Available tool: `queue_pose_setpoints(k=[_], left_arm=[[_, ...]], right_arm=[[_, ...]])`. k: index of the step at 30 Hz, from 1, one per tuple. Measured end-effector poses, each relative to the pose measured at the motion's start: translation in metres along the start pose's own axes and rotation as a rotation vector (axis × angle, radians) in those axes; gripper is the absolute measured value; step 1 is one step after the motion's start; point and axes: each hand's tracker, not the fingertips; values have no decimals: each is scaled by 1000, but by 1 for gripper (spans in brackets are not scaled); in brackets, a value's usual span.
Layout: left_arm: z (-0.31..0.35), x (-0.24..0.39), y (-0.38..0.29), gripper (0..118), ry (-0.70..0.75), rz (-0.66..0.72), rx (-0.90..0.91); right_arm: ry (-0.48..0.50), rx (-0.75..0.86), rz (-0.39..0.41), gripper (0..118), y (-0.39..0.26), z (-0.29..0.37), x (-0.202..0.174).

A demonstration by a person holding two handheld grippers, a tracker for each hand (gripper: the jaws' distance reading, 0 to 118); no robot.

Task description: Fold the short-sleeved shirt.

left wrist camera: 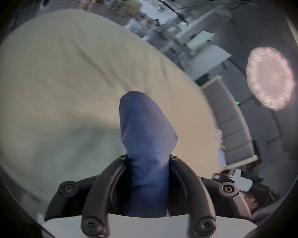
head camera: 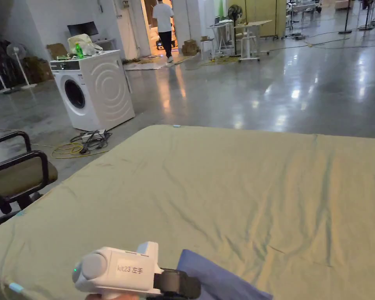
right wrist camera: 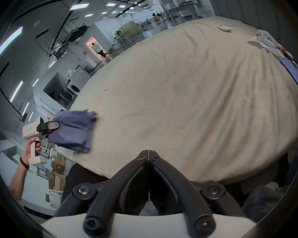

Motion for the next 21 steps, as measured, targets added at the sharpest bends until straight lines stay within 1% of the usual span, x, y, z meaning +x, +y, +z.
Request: queue_pose_setpoints(k=[2,4,6,8,9,10,11,12,13,14,15,16,17,18,20,21], left_arm=[[28,-36,23,29,161,-10,-6],[46,-69,41,29,256,35,-5],[52,-95,54,29,306,100,23],[43,-103,56,29,305,120,17],[34,-108,54,30,320,146,11],[26,-111,52,39,364,171,11],[19,-112,48,54,466,175,27],[13,-96,39,71,578,152,29],[12,-95,35,81,654,139,27],[13,-92,31,81,738,118,20],[19,-85,27,81,765,83,40],[29,-114,31,81,761,42,76],[39,-102,28,81,736,-25,97],[50,-88,25,81,697,-47,137],[73,-63,22,81,633,-91,206],[86,-42,16,81,552,-129,266]], right_arm=[[-22,-5,-49,0,-9,10,13],[-68,-3,-82,0,-15,19,23],[-122,7,-110,0,-18,28,28],[-132,13,-147,0,-21,30,34],[-136,15,-176,0,-21,31,31],[-137,18,-201,0,-21,33,31],[-133,26,-222,0,-21,36,30],[-114,42,-232,0,-20,39,31],[-100,52,-230,0,-19,42,31],[-102,58,-210,0,-18,46,28],[-126,79,-171,0,-16,51,24],[-147,100,-125,0,-15,56,21],[-161,113,-80,0,-15,61,17],[-173,120,-48,0,-15,65,14],[-160,135,-12,0,-16,71,9],[-145,145,4,0,-17,74,11]])
